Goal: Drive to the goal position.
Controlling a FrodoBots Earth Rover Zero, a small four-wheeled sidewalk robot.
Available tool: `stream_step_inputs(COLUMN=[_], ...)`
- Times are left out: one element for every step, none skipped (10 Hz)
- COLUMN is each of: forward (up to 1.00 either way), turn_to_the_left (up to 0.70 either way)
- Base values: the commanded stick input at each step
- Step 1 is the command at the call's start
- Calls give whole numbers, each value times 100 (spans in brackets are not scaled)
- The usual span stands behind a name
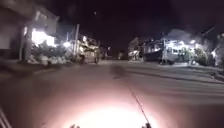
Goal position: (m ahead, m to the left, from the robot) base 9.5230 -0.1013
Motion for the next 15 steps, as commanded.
stream_step_inputs(forward=[70, 70, 70, 70, 70, 70, 70, 70, 70, 70, 70, 70, 70, 70, 70], turn_to_the_left=[0, 0, 0, 0, 0, 0, 0, 0, 0, 0, 0, 0, 0, 0, 0])
